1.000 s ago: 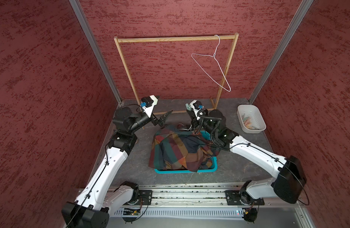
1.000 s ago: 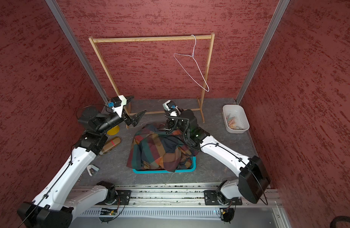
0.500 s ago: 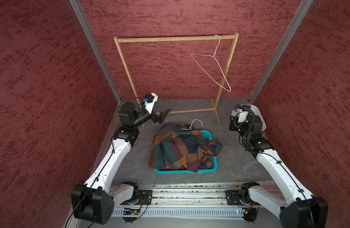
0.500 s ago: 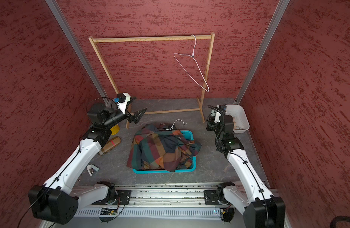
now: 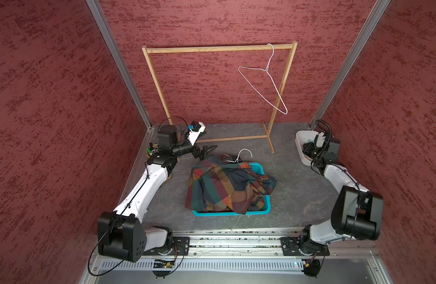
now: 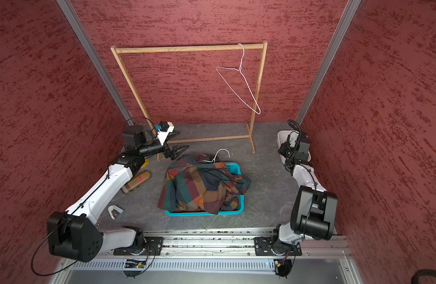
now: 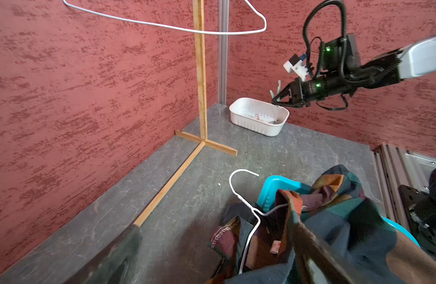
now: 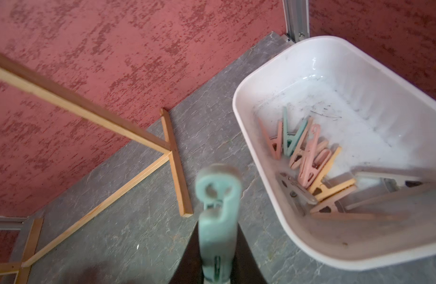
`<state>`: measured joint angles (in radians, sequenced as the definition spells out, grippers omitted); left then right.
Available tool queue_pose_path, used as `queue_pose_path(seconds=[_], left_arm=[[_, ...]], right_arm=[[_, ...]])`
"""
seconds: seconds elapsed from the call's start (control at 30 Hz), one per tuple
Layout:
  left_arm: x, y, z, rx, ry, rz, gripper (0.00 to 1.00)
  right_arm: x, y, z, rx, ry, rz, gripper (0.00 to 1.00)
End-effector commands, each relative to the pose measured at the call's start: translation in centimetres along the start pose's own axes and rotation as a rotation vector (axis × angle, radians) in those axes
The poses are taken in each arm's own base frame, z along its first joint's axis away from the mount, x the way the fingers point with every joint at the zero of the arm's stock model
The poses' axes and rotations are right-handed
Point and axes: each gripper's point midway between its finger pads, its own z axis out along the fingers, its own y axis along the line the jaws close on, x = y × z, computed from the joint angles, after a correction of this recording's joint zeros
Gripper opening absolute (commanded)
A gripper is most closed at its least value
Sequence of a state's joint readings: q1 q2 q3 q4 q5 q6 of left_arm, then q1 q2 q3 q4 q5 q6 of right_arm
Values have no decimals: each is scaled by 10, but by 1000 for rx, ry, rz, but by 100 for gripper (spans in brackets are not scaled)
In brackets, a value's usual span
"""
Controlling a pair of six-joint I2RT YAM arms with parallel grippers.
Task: Remove the clothespins securing long-sleeve shirts to the hanger
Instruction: Place the clamp in the storage box.
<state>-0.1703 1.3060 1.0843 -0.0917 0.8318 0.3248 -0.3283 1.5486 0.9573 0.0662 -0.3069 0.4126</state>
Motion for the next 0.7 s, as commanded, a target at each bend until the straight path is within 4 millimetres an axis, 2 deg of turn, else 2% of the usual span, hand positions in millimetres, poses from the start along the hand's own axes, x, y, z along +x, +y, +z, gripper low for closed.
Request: queue_pose_path(seconds=[0.0, 0.23, 0.4, 0.53, 0.67], left_arm=[[0, -19, 3, 101, 21, 12, 97], [15, -36, 20, 186, 85, 7, 97], [21, -41, 32, 235, 112, -14, 97], [25, -43, 44, 262, 135, -26, 96], [30, -45, 51, 291, 148, -43, 96]], right_arm=[[-24, -10, 16, -39, -50, 55, 12], [-13, -55, 58, 3, 17, 138, 18], [-8, -67, 70, 7, 39, 169, 43], [-19, -61, 60, -5, -8, 155, 48], [-45, -28, 22, -77, -112, 124, 48]])
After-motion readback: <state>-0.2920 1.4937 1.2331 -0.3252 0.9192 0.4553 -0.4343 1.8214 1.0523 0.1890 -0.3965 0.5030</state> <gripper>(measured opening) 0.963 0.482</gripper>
